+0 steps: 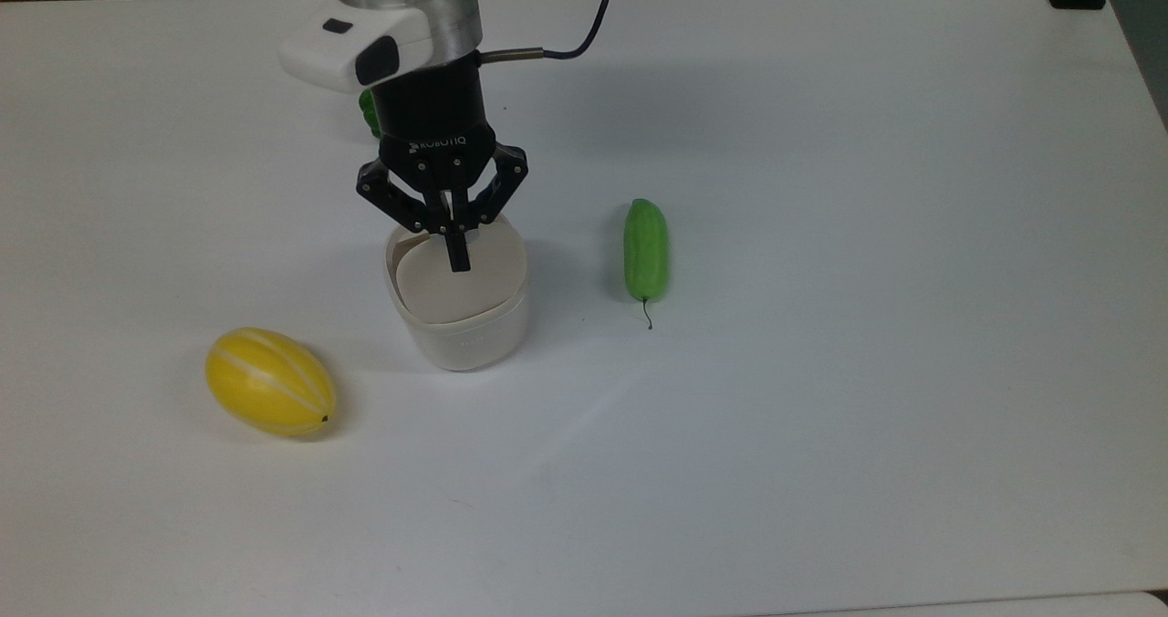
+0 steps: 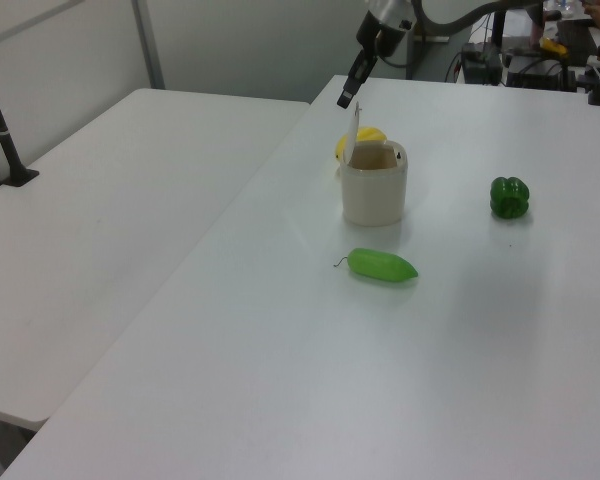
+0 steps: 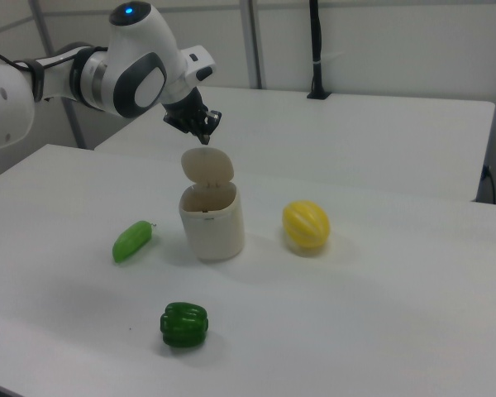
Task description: Close garbage bin
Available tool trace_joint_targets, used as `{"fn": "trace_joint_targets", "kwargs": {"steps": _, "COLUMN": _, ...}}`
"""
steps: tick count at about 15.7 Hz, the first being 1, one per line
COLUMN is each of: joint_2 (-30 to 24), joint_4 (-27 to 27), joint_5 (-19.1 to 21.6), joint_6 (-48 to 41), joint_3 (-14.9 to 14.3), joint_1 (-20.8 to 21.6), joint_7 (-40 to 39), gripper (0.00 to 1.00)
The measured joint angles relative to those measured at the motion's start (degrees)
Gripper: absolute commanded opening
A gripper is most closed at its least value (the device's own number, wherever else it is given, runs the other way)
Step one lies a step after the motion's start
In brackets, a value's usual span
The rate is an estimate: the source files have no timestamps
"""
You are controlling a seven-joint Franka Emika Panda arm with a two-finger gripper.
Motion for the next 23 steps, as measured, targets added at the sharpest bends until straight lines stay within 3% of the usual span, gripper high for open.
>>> {"fn": "trace_joint_targets", "kwargs": {"steps": 9, "joint_2": -0.66, "joint_4": 1.25, "joint_5": 0.0, "joint_6": -18.36, "joint_3": -0.88, "joint_1": -2.13, "joint_7": -3.53, "gripper": 0.0}}
{"fn": "trace_joint_targets", "kwargs": {"steps": 23, "joint_2": 3.72, "joint_4": -0.16, "joint_5": -0.25, "joint_6": -19.87, "joint_3": -0.88, "joint_1": -2.74, "joint_7": -3.8, "gripper": 0.0}}
